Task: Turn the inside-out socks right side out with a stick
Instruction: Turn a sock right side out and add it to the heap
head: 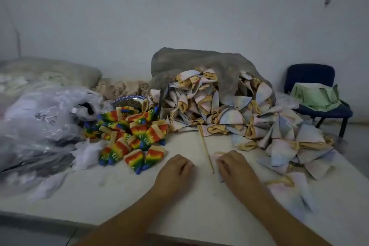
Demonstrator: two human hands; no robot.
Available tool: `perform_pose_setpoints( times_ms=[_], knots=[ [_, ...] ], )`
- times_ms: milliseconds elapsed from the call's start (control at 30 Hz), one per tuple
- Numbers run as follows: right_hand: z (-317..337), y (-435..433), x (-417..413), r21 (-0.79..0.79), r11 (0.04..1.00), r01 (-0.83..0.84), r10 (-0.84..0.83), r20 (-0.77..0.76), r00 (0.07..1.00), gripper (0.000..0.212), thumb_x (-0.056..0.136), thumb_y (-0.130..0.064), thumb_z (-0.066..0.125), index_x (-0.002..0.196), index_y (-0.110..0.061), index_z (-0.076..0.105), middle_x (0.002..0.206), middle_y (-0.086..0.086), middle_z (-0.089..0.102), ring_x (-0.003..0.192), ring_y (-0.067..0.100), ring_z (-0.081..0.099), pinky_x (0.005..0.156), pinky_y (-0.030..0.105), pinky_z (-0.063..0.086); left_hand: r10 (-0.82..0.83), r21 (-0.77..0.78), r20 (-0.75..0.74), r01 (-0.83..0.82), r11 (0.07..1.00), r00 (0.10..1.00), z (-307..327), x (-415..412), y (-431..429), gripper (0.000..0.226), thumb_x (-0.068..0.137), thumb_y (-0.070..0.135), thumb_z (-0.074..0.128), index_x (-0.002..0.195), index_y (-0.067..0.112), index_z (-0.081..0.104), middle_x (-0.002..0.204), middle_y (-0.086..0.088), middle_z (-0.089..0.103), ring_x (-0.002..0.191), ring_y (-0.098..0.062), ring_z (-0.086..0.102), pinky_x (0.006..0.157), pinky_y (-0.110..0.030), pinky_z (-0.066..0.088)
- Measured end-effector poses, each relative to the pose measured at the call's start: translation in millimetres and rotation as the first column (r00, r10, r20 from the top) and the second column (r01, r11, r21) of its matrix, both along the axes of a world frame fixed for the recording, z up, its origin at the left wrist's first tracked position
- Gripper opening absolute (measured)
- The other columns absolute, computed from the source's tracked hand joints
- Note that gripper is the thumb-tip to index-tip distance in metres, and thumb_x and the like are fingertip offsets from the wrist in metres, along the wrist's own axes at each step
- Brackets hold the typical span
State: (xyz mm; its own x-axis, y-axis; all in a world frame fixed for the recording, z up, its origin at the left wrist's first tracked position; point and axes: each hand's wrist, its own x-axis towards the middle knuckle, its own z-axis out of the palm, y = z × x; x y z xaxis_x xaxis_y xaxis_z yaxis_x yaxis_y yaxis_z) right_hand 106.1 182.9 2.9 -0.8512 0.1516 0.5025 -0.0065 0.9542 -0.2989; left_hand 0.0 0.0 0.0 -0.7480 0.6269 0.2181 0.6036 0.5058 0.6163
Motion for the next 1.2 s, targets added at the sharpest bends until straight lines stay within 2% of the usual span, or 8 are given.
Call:
perform_pose_setpoints(
  times_ms=[100, 200, 433, 733, 867, 967, 1067, 1200],
  knots=[
    [4, 3, 6, -0.045, 0.995, 0.088, -0.090, -0.054, 0.994, 0.009, 0.088, -0.003, 0.059, 0.088, -0.009, 0.066, 0.088, 0.006, 0.059, 0.084, 0.025, 0.056, 0.077, 0.022, 0.038, 0.005, 0.003, 0.000, -0.005, 1.000, 1.000, 1, 1, -2, 0.027, 0.104, 0.026, 0.045, 0.106, 0.014, 0.068, 0.107, 0.001, 0.062, 0.103, -0.013, 0.056, 0.082, -0.017, 0.038],
    [5, 3, 8, -0.107, 0.977, 0.187, -0.179, 0.084, 0.980, 0.022, 0.098, -0.023, 0.048, 0.111, -0.018, 0.064, 0.104, 0.003, 0.058, 0.101, 0.022, 0.052, 0.089, 0.028, 0.038, -0.001, 0.019, 0.058, 0.000, 1.000, 0.998, 4, -1, -2, 0.025, 0.103, 0.026, 0.045, 0.103, 0.016, 0.068, 0.107, 0.003, 0.062, 0.100, -0.010, 0.056, 0.079, -0.015, 0.037],
    [3, 8, -18, -0.089, 0.966, 0.241, -0.208, 0.278, 0.938, 0.060, 0.095, -0.040, 0.050, 0.147, -0.019, 0.029, 0.148, 0.004, 0.033, 0.136, 0.021, 0.028, 0.109, 0.029, 0.026, -0.014, 0.129, 0.205, -0.013, 0.992, 0.979, 3, -8, 0, 0.022, 0.100, 0.023, 0.048, 0.087, 0.030, 0.064, 0.100, 0.010, 0.063, 0.092, 0.001, 0.055, 0.073, -0.006, 0.037],
    [18, 17, -53, -0.276, 0.944, 0.184, -0.183, 0.028, 0.983, 0.013, 0.096, -0.022, 0.053, 0.102, -0.012, 0.059, 0.101, -0.002, 0.042, 0.086, 0.016, 0.051, 0.068, 0.025, 0.035, 0.007, 0.315, 0.245, -0.087, 0.945, 0.970, 27, -18, 48, 0.014, 0.099, 0.036, 0.048, 0.091, 0.034, 0.060, 0.097, 0.013, 0.060, 0.086, 0.007, 0.055, 0.067, -0.009, 0.040],
    [40, 4, -67, -0.240, 0.965, 0.108, -0.173, -0.267, 0.948, 0.013, 0.093, -0.020, 0.059, 0.101, -0.010, 0.061, 0.102, 0.003, 0.049, 0.082, 0.014, 0.054, 0.065, 0.022, 0.045, -0.019, 0.481, 0.413, -0.200, 0.853, 0.911, 45, -25, 67, 0.030, 0.092, 0.055, 0.052, 0.085, 0.028, 0.061, 0.077, 0.008, 0.065, 0.062, 0.006, 0.057, 0.051, -0.010, 0.043],
    [38, -7, -75, -0.150, 0.987, 0.058, -0.107, -0.343, 0.933, 0.011, 0.091, -0.015, 0.060, 0.097, -0.007, 0.062, 0.103, 0.010, 0.051, 0.083, 0.017, 0.057, 0.068, 0.019, 0.047, -0.136, 0.546, 0.522, -0.208, 0.812, 0.842, 48, -30, 72, 0.045, 0.081, 0.062, 0.051, 0.095, 0.022, 0.065, 0.084, 0.013, 0.072, 0.074, -0.001, 0.068, 0.064, -0.018, 0.053],
    [28, -12, -79, -0.135, 0.990, 0.025, -0.070, -0.344, 0.936, 0.008, 0.087, -0.007, 0.064, 0.095, -0.008, 0.063, 0.104, 0.010, 0.050, 0.086, 0.013, 0.054, 0.071, 0.018, 0.049, -0.180, 0.575, 0.591, -0.254, 0.778, 0.787, 39, -36, 70, 0.041, 0.081, 0.054, 0.060, 0.103, 0.021, 0.069, 0.096, 0.006, 0.074, 0.092, -0.011, 0.070, 0.087, -0.036, 0.055],
    [24, -16, -81, -0.274, 0.959, -0.075, -0.020, -0.329, 0.944, 0.008, 0.089, -0.015, 0.064, 0.095, -0.011, 0.062, 0.108, 0.001, 0.044, 0.091, 0.001, 0.047, 0.080, 0.007, 0.042, -0.214, 0.610, 0.627, -0.301, 0.733, 0.749, 34, -44, 67, 0.015, 0.095, 0.029, 0.061, 0.104, 0.022, 0.072, 0.092, 0.001, 0.073, 0.088, -0.018, 0.068, 0.082, -0.034, 0.055]
  ],
)
